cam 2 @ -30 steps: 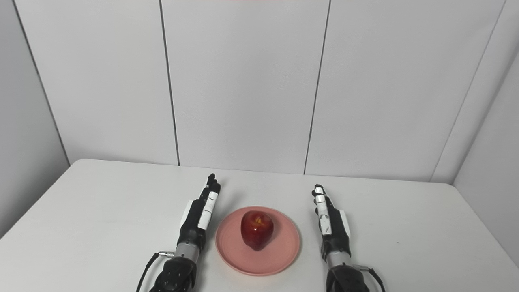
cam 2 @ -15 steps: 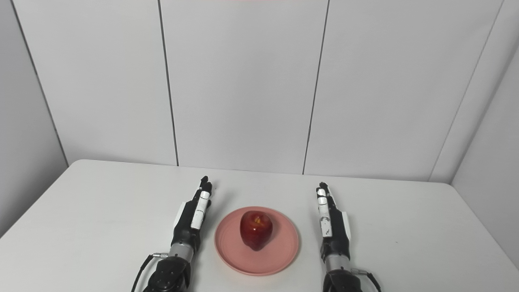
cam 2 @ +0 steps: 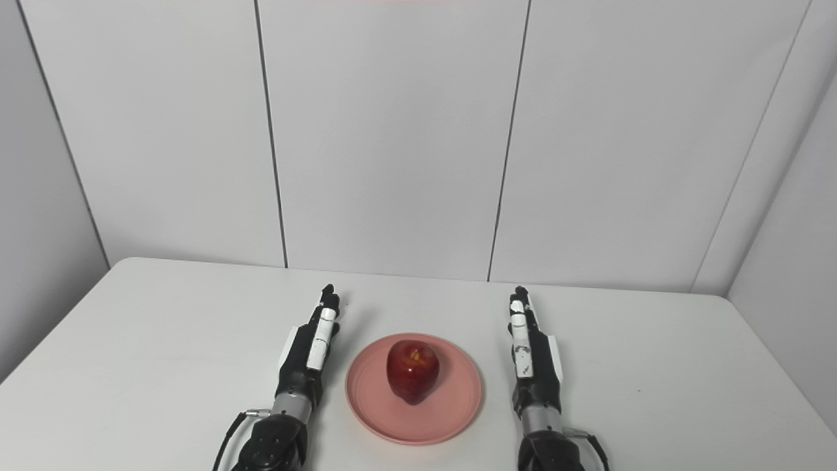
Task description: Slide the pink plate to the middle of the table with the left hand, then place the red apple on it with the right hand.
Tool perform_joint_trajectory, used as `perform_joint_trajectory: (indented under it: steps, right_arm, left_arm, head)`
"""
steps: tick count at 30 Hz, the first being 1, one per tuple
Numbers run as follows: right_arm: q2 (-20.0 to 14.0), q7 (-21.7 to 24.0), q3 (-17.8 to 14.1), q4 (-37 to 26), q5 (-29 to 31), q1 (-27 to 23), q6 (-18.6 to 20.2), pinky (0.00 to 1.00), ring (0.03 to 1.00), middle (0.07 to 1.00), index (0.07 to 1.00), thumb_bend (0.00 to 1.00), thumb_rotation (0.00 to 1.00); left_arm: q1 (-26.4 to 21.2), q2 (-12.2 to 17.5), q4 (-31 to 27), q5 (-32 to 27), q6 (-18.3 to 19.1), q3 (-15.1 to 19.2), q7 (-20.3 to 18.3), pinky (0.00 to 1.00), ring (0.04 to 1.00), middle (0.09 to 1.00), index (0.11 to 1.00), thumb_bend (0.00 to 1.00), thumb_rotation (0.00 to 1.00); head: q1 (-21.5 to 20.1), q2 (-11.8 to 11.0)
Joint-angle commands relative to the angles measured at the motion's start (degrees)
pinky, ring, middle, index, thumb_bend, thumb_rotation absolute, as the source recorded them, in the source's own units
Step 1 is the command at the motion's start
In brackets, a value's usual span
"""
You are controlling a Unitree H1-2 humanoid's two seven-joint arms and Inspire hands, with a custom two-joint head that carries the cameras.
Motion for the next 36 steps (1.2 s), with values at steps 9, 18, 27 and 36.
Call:
perform_joint_trajectory:
  steps: [9, 18, 27, 36]
  right_arm:
    - [0.15, 1.72, 0.29, 0.97, 1.59, 0.66, -1.49, 1.0, 0.971, 0.958, 0.964, 0.91, 1.0]
    - [-0.06, 2.25, 0.32, 0.93, 1.87, 0.58, 0.23, 1.0, 0.954, 0.951, 0.95, 0.89, 1.0]
    - [-0.42, 2.58, 0.71, 0.56, 2.07, 0.77, 0.74, 1.0, 0.956, 0.955, 0.951, 0.88, 1.0]
    - [-0.51, 2.07, 1.03, -0.1, 1.38, 0.93, 1.47, 1.0, 0.961, 0.955, 0.954, 0.87, 1.0]
  left_arm:
    - [0.01, 0.42, 1.28, -0.05, -0.47, 0.69, 0.9, 1.0, 1.0, 1.0, 0.998, 0.89, 0.96]
    - [-0.07, 0.39, 0.98, 0.26, -0.42, 0.67, 1.12, 1.0, 1.0, 1.0, 1.0, 0.89, 0.96]
    - [0.09, 0.45, 0.8, 0.25, -0.36, 0.62, 0.97, 1.0, 1.0, 1.0, 1.0, 0.89, 0.97]
    - [0.24, 0.23, 0.64, 0.0, -0.06, 0.79, 0.98, 1.0, 1.0, 1.0, 0.999, 0.88, 0.97]
  head:
    - [-0.02, 0.15]
    - [-0.07, 0.05]
    - [-0.06, 0.2]
    - [-0.06, 0.2]
